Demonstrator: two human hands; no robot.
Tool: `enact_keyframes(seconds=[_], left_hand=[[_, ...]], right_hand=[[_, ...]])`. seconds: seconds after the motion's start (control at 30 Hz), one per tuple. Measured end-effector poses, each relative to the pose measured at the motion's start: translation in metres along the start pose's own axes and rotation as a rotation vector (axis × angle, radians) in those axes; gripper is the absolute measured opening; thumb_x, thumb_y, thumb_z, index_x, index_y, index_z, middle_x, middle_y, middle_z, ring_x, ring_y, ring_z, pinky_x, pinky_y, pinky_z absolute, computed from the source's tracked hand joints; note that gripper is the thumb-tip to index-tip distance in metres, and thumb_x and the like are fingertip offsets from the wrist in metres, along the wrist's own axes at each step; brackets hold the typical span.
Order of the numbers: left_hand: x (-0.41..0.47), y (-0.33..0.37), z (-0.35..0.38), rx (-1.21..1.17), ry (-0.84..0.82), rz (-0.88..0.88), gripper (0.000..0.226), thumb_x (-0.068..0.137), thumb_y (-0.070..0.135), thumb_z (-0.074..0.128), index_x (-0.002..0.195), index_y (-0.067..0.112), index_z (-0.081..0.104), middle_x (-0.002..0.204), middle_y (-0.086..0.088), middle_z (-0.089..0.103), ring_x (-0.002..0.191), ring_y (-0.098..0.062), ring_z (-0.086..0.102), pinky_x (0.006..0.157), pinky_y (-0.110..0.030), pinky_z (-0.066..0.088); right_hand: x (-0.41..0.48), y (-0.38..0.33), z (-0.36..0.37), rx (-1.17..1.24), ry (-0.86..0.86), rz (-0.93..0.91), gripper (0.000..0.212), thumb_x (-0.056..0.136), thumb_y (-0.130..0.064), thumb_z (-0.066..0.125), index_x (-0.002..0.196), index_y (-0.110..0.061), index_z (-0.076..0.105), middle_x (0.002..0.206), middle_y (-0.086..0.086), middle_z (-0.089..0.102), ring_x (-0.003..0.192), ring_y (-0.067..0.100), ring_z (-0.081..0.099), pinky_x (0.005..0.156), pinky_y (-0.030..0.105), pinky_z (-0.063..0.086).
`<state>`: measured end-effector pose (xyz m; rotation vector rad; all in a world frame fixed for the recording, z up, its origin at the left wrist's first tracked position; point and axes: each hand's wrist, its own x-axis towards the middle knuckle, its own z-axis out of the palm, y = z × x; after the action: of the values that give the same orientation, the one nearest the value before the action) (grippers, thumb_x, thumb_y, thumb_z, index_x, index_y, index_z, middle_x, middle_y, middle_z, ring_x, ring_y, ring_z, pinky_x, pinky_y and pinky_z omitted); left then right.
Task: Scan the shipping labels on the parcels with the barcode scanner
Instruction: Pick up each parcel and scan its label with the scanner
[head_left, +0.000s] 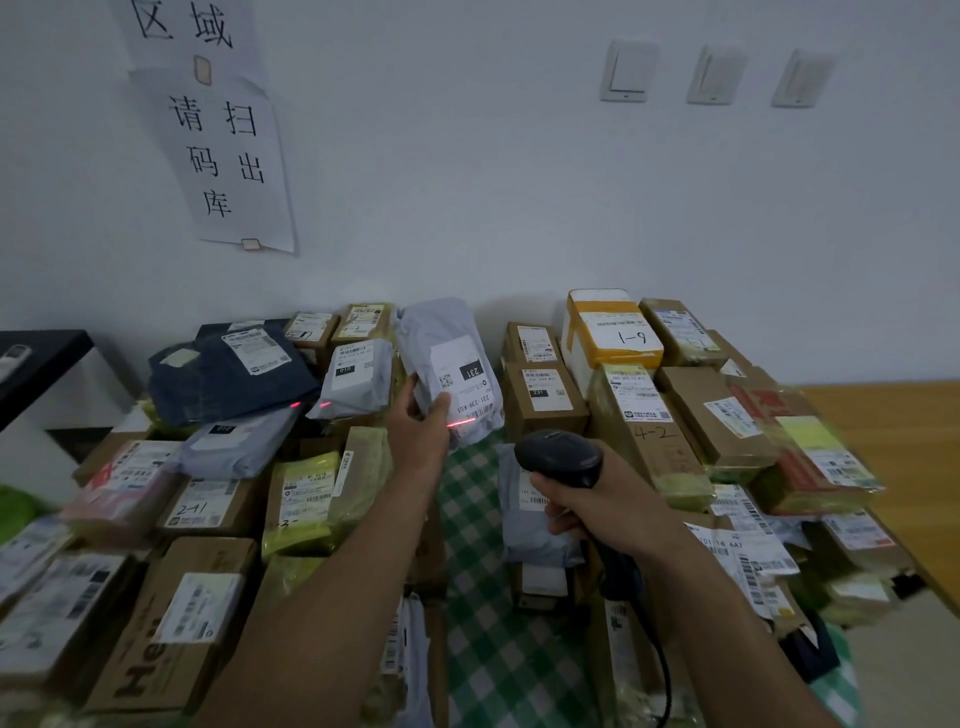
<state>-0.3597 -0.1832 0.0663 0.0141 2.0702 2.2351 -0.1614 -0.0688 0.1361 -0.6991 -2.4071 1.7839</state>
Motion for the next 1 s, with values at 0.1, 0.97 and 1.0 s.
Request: enact_keyframes(seconds=[0.1,0.97,1.0], left_hand=[[0.0,-0.001,-0.001,-0.016,0.003,-0.01,0.048,0.099,0.016,0.067,0.144,0.029,0.055,0.148,-0.005,0.058,0.131,-0.029,0.059,0.082,-0.036,0.061],[-0.184,-0.107,-0.072,0.301,-0.488,-0.302,0.066,0.103,0.027,0.061,0.155,0.042,0.025,0.145,0.002,0.054,0.114,-0.018,0.066,0.084,-0.039,0.063],[-0.188,-0.114,-0.075,0.328,-0.522,-0.311,0.068,0.103,0.024,0.06,0.156,0.041,0.021,0.146,0.002,0.052,0.114,-0.02,0.067,0.08,-0.035,0.062]], right_hand=[[0.002,0.002,0.0,0.022,-0.007,0.006,0.032,0.094,-0.03,0.076,0.115,-0.039,0.054,0.083,0.007,0.077,0.075,0.021,0.077,0.076,0.037,0.063],[-0.022,0.063,-0.004,0.09,0.148,0.068,0.042,0.093,-0.029,0.078,0.131,-0.027,0.062,0.097,-0.001,0.079,0.074,0.019,0.078,0.06,0.025,0.055],[-0.023,0.066,-0.001,0.087,0.141,0.069,0.041,0.093,-0.027,0.078,0.131,-0.027,0.062,0.097,0.0,0.079,0.074,0.02,0.078,0.059,0.023,0.056]])
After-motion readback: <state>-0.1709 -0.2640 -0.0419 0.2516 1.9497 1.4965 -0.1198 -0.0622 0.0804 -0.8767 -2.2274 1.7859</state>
